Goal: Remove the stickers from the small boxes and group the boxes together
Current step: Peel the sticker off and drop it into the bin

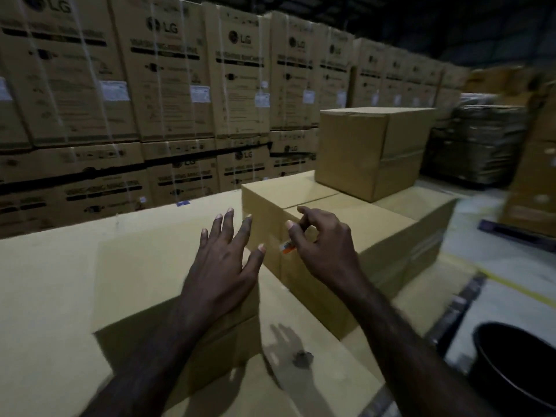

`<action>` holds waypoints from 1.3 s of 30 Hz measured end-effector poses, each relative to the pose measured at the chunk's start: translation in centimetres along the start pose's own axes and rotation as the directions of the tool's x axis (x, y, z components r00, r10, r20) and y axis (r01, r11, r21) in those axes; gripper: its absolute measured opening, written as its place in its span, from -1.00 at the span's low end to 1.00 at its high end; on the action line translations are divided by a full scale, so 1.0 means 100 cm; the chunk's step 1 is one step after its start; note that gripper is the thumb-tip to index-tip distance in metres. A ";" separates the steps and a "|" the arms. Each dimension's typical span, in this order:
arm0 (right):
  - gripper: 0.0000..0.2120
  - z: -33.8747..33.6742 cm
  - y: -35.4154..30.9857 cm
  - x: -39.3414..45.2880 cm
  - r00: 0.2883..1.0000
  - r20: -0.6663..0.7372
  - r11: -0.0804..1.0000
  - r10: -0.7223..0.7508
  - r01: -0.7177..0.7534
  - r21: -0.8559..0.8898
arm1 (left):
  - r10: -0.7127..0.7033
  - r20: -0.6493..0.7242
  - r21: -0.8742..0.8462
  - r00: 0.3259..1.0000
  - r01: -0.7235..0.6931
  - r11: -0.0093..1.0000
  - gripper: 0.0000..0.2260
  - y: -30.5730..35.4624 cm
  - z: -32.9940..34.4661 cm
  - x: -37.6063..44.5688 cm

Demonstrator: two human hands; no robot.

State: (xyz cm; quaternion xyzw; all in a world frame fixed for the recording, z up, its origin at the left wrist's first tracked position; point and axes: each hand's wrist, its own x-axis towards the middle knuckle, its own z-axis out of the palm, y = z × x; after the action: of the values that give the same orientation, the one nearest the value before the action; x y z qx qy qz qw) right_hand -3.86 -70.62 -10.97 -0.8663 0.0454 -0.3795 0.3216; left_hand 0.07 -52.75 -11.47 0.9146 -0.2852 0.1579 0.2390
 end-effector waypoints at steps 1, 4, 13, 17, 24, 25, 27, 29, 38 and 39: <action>-0.69 -0.012 0.007 -0.002 1.000 -0.018 1.000 0.016 -0.017 -0.026 | 0.026 0.011 -0.019 1.000 -0.026 0.999 -0.34 0.012 0.006 0.002; -0.74 -0.051 0.029 -0.009 0.995 -0.087 0.994 0.054 -0.062 -0.090 | 0.099 0.026 -0.074 0.995 -0.097 0.992 -0.38 0.048 0.024 0.006; -0.80 -0.176 0.113 -0.030 0.966 -0.228 0.970 0.123 -0.166 -0.180 | 0.300 0.010 -0.152 0.954 -0.295 0.943 -0.42 0.172 0.080 0.030; -0.80 -0.236 0.165 -0.038 0.948 -0.292 0.953 0.125 -0.197 -0.231 | 0.346 0.031 -0.170 0.938 -0.336 0.926 -0.40 0.244 0.119 0.038; -0.73 -0.336 0.256 -0.056 0.908 -0.375 0.903 0.184 -0.307 -0.300 | 0.408 0.087 -0.236 0.909 -0.379 0.895 -0.33 0.368 0.195 0.052; -0.72 -0.349 0.267 -0.059 0.904 -0.371 0.893 0.214 -0.335 -0.302 | 0.420 0.092 -0.250 0.903 -0.388 0.887 -0.32 0.384 0.206 0.053; -0.74 -0.370 0.288 -0.066 0.893 -0.365 0.874 0.261 -0.380 -0.302 | 0.447 0.105 -0.285 0.888 -0.404 0.869 -0.33 0.411 0.226 0.054; -0.75 -0.386 0.311 -0.073 0.888 -0.361 0.866 0.285 -0.400 -0.300 | 0.471 0.122 -0.298 0.874 -0.420 0.857 -0.37 0.433 0.247 0.056; -0.79 -0.407 0.399 -0.088 0.858 -0.347 0.825 0.380 -0.484 -0.293 | 0.520 0.231 -0.332 0.822 -0.436 0.836 -0.41 0.476 0.323 0.085; -0.80 -0.407 0.410 -0.088 0.855 -0.348 0.818 0.385 -0.491 -0.300 | 0.522 0.244 -0.333 0.817 -0.435 0.836 -0.40 0.478 0.331 0.090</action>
State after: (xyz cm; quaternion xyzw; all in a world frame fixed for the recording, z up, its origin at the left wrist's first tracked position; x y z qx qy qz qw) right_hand -31.21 -121.37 -20.18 -0.8168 0.3611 -0.3935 0.2182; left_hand -16.35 -108.81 -18.70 0.7855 -0.5614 0.0211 0.2596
